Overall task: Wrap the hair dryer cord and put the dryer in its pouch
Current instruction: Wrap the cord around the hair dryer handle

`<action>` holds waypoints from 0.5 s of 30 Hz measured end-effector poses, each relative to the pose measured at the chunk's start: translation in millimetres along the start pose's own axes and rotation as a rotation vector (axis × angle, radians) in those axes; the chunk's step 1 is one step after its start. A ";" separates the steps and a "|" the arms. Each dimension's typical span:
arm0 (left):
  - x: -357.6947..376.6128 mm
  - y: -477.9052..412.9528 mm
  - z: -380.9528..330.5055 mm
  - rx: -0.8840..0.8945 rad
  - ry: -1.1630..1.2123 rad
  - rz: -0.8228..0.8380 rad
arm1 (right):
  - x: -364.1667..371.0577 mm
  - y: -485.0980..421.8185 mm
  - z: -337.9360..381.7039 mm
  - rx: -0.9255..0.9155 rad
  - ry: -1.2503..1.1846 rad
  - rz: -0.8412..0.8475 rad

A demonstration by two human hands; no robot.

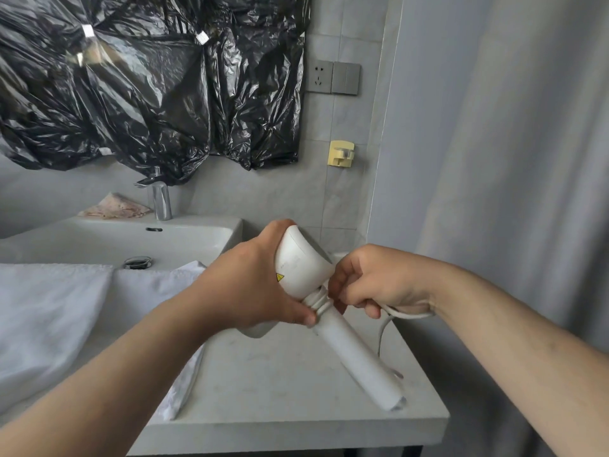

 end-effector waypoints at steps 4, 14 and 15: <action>-7.2 3.7 -2.8 -0.036 -0.151 -0.205 | -4.3 -2.8 9.2 -0.020 -0.021 -0.116; -25.4 1.1 -3.6 -0.020 -0.114 -0.536 | -4.1 1.0 31.0 -0.039 -0.246 -0.557; -26.4 2.1 -3.5 -0.017 -0.084 -0.560 | -1.3 1.7 30.2 -0.028 -0.285 -0.581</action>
Point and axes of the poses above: each hand's wrist, its own y-axis away from the middle knuckle, its own x-axis out of the palm, z = x × y, the point moved 6 cm from there along -y, towards the middle knuckle, and after that the axes turned 12 degrees about -z, right-handed, at the moved point
